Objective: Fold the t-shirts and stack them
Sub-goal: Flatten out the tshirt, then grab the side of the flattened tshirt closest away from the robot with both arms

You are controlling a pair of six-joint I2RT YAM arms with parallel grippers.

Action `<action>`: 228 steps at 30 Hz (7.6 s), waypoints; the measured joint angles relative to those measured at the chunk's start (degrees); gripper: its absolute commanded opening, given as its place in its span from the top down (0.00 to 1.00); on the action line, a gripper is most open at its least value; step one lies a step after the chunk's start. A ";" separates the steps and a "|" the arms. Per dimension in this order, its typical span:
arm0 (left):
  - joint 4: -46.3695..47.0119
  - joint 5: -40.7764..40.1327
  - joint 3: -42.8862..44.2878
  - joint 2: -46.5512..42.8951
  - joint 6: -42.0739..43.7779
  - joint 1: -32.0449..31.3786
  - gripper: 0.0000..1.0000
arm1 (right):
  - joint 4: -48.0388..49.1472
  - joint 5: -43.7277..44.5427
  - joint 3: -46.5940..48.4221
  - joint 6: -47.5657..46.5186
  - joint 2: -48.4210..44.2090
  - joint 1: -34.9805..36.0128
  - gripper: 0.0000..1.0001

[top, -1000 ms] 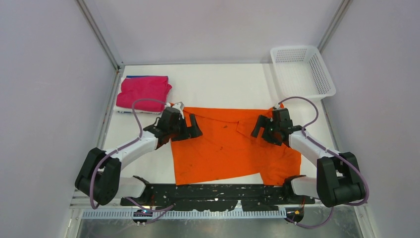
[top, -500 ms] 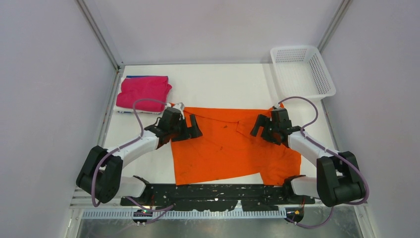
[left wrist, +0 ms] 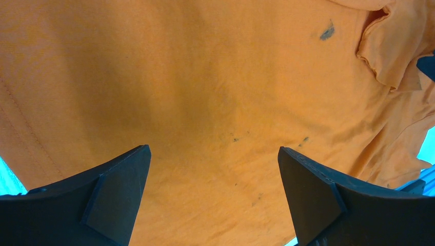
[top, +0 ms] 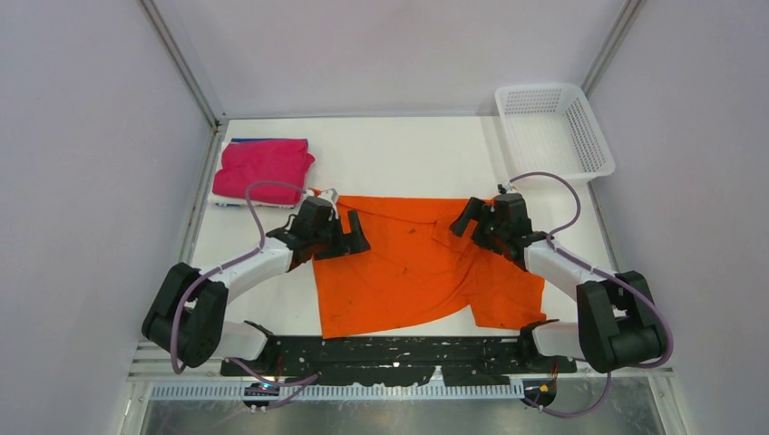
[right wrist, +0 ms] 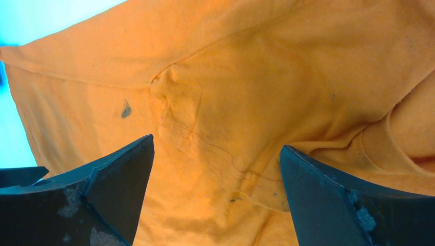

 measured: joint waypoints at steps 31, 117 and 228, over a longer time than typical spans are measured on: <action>0.00 0.50 0.17 1.16 0.22 0.00 0.00 | -16.13 7.74 1.46 -5.70 -4.90 0.07 0.42; -6.88 -2.86 6.71 7.15 5.51 0.00 0.00 | -1.84 2.40 97.59 -4.63 75.14 -9.55 0.04; -29.00 -32.61 -8.76 -19.15 -12.98 -10.95 1.00 | -49.16 16.61 -4.46 15.50 -18.05 22.67 0.41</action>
